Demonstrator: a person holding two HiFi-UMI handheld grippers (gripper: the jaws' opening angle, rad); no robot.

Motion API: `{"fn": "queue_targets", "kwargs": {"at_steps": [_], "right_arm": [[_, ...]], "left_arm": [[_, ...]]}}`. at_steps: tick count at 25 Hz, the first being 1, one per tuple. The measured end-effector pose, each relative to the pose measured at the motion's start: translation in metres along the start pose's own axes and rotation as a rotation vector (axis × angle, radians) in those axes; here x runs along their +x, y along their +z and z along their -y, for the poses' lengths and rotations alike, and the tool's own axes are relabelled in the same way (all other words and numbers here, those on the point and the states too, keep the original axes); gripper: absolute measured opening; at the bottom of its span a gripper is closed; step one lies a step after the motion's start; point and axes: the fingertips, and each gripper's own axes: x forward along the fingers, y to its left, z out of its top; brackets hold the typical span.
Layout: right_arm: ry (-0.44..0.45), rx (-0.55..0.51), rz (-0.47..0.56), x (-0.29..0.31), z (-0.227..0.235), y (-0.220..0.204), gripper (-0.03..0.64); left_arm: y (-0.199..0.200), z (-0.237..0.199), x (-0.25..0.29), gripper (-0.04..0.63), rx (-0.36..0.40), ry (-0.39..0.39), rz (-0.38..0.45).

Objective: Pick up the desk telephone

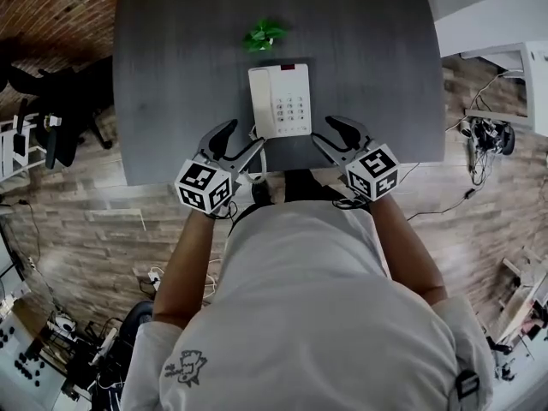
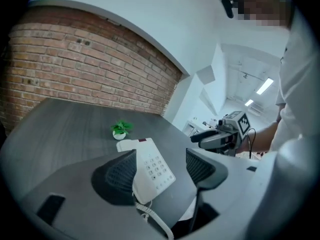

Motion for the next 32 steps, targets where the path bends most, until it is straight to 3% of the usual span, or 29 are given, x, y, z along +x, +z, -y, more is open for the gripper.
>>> {"fn": "queue_targets", "kwargs": {"at_steps": [13,24,32], "right_arm": [[0.05,0.159,-0.145,0.05,0.063,-0.051,0.183],[0.099,0.195,-0.254,0.084,0.084,-0.084,0.152],[0.13,0.226,-0.295,0.099,0.083,-0.098,0.134]], "left_arm": [[-0.053,-0.045,0.063,0.341,-0.103,-0.017,-0.16],[-0.073,-0.078,0.085,0.353,-0.281,-0.026,-0.169],[-0.083,-0.085,0.096,0.353,-0.343,-0.06,-0.176]]}}
